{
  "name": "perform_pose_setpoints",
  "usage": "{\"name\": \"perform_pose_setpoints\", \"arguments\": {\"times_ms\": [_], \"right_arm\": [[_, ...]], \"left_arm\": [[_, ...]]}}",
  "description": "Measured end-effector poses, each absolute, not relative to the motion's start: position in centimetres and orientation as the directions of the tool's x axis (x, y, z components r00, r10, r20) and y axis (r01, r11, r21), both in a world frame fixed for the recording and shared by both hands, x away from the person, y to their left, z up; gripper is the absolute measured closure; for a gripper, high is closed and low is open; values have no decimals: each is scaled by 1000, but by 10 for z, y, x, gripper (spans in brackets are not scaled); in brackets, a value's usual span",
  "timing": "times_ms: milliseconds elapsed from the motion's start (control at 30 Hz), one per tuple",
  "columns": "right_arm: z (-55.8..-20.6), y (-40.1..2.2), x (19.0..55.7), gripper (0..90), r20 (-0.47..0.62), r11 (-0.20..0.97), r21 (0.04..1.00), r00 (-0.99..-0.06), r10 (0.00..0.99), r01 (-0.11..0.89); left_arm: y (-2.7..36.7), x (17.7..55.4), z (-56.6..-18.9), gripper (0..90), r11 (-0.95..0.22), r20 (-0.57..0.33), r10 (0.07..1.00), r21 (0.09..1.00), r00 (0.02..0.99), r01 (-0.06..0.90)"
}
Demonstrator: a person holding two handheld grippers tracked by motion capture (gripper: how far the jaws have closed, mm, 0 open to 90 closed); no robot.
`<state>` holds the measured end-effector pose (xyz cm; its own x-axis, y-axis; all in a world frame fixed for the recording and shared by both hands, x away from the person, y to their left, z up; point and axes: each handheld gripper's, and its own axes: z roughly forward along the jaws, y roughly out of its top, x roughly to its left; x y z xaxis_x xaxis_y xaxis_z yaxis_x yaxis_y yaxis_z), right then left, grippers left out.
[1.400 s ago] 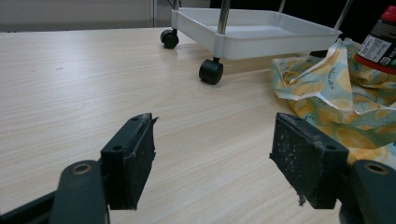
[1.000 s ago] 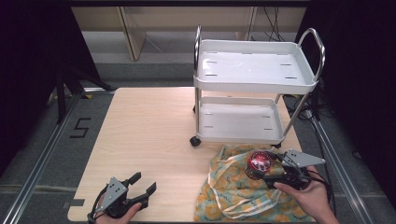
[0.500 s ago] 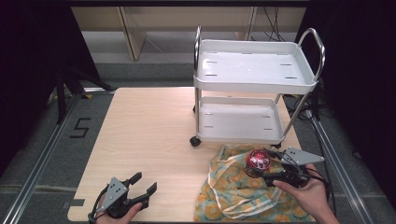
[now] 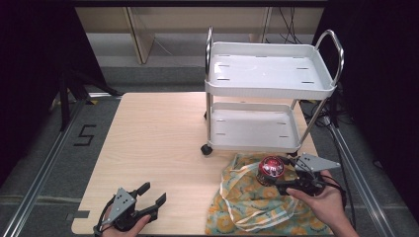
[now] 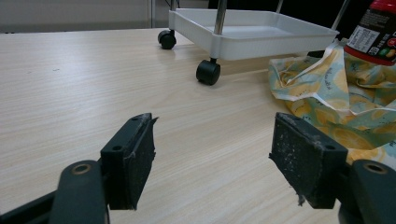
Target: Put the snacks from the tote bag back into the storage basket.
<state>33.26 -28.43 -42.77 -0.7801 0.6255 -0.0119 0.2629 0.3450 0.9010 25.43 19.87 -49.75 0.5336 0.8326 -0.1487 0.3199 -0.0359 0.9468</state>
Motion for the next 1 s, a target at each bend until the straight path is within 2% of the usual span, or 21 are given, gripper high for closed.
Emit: {"name": "perform_pose_setpoints", "arguments": {"times_ms": [300, 633, 800, 1000], "right_arm": [[-429, -282, 335, 261, 0, 317, 911, -769, 639, 263], [-428, -277, 343, 261, -20, 338, 909, -785, 619, 244], [-429, -275, 343, 261, 3, 331, 904, -780, 626, 269], [-429, -273, 347, 262, -23, 345, 906, -789, 614, 243]], "left_arm": [[198, 254, -497, 294, -40, -145, 831, 947, 537, 318], [198, 255, -497, 294, -39, -146, 828, 949, 542, 314], [198, 255, -497, 294, -39, -145, 828, 949, 541, 314], [198, 255, -498, 294, -28, -153, 828, 949, 539, 313]]}}
